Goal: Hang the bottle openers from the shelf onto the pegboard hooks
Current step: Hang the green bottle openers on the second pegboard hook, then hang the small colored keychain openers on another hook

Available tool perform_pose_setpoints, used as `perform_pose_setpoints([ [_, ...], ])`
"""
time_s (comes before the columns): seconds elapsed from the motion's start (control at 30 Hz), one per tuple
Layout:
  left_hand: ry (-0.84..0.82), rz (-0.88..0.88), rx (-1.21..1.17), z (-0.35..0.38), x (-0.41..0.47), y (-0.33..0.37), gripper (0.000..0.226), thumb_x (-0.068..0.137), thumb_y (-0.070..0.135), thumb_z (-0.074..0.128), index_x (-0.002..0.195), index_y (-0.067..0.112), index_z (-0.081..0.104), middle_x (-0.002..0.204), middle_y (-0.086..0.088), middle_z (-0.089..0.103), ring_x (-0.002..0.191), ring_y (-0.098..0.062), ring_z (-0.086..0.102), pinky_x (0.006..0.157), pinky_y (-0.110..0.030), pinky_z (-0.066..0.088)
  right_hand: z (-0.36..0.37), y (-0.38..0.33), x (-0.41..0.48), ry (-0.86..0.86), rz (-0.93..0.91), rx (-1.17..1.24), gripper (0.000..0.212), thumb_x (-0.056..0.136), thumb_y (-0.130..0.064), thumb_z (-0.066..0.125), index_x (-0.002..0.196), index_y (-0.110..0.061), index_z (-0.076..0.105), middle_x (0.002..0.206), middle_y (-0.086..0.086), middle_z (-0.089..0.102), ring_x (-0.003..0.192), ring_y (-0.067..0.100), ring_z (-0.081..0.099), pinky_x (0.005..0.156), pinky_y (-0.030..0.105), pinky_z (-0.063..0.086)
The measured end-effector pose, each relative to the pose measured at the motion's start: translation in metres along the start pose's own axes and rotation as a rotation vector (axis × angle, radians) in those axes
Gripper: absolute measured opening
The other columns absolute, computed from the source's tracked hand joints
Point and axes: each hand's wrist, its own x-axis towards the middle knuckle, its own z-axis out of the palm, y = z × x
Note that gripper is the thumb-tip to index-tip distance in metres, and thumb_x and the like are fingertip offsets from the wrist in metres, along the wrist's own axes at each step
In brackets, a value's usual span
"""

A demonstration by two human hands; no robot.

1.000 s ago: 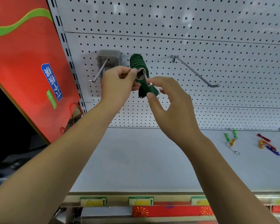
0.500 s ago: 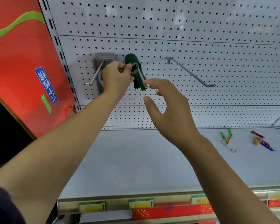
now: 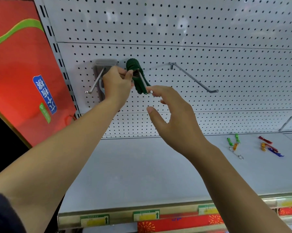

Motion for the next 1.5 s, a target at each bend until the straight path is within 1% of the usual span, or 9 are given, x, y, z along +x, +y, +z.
perform_pose_setpoints([
  [0.13,0.012,-0.023,0.046,-0.009,-0.016,0.001,0.02,0.094,0.032,0.067,0.103,0.014,0.062,0.094,-0.002,0.072,0.082,-0.006,0.071,0.075,-0.023,0.058,-0.001,0.003,-0.004,-0.007,0.027,0.026,0.04,0.098,-0.024,0.061,0.137,-0.027,0.051,0.124,-0.024,0.051,0.113,-0.018,0.044,0.097,0.001,0.032],
  [0.23,-0.06,0.008,0.13,-0.023,-0.047,-0.006,0.023,0.096,0.031,0.065,0.113,0.017,0.065,0.106,0.005,0.069,0.091,0.0,0.062,0.07,-0.001,0.044,-0.001,0.01,-0.011,-0.004,0.03,0.04,0.04,0.099,-0.027,0.06,0.138,-0.029,0.051,0.13,-0.021,0.054,0.122,-0.006,0.048,0.103,0.014,0.038],
  [0.5,-0.303,0.171,0.401,-0.042,-0.151,-0.057,0.036,0.095,0.031,0.067,0.13,0.024,0.065,0.13,0.017,0.059,0.125,-0.004,0.052,0.109,-0.02,0.037,0.001,0.072,-0.069,-0.112,0.353,0.063,0.042,0.097,-0.043,0.057,0.138,-0.04,0.049,0.13,-0.029,0.048,0.114,-0.012,0.042,0.094,0.005,0.032],
  [0.6,-0.397,0.166,0.472,-0.034,-0.182,-0.072,0.041,0.095,0.035,0.066,0.134,0.022,0.063,0.139,0.01,0.057,0.133,-0.009,0.048,0.115,-0.033,0.037,0.003,0.108,-0.097,-0.185,0.445,-0.009,0.046,0.098,-0.043,0.057,0.142,-0.035,0.047,0.136,-0.023,0.048,0.123,-0.003,0.042,0.098,0.015,0.031],
  [0.73,-0.515,0.17,0.567,-0.005,-0.214,-0.083,0.051,0.094,0.045,0.058,0.139,0.022,0.059,0.148,0.006,0.052,0.141,-0.015,0.042,0.118,-0.045,0.032,-0.002,0.16,-0.13,-0.284,0.531,-0.118,0.051,0.097,-0.038,0.06,0.145,-0.025,0.047,0.148,-0.008,0.049,0.139,0.015,0.039,0.102,0.021,0.03],
  [1.03,-0.719,0.016,0.676,0.146,-0.284,-0.084,0.053,0.098,0.044,0.055,0.147,0.023,0.048,0.16,0.004,0.036,0.15,-0.017,0.026,0.124,-0.041,0.017,-0.095,0.307,-0.203,-0.337,0.75,-0.25,0.046,0.095,-0.03,0.064,0.138,-0.016,0.055,0.143,0.001,0.055,0.137,0.022,0.042,0.101,0.021,0.03],
  [1.3,-0.767,-0.161,0.702,0.297,-0.352,-0.084,0.06,0.099,0.054,0.048,0.151,0.026,0.04,0.166,0.005,0.023,0.153,-0.017,0.019,0.123,-0.035,0.011,-0.159,0.446,-0.204,-0.25,0.845,-0.263,0.038,0.096,-0.031,0.063,0.13,-0.013,0.059,0.119,0.007,0.061,0.106,0.029,0.061,0.089,0.037,0.051],
  [1.4,-0.756,-0.162,0.748,0.341,-0.369,-0.085,0.06,0.099,0.054,0.04,0.149,0.02,0.045,0.163,-0.003,0.031,0.151,-0.024,0.028,0.123,-0.046,0.021,-0.163,0.479,-0.188,-0.356,0.868,-0.235,0.042,0.099,-0.036,0.058,0.135,-0.014,0.057,0.126,0.006,0.057,0.11,0.026,0.061,0.093,0.037,0.05],
  [1.5,-0.775,-0.101,0.871,0.365,-0.383,-0.087,0.062,0.098,0.05,0.033,0.15,0.018,0.042,0.163,-0.007,0.03,0.152,-0.027,0.025,0.121,-0.052,0.016,-0.161,0.501,-0.174,-0.499,0.829,-0.253,0.038,0.099,-0.038,0.055,0.132,-0.018,0.059,0.127,0.0,0.052,0.104,0.023,0.062,0.086,0.037,0.053],
])
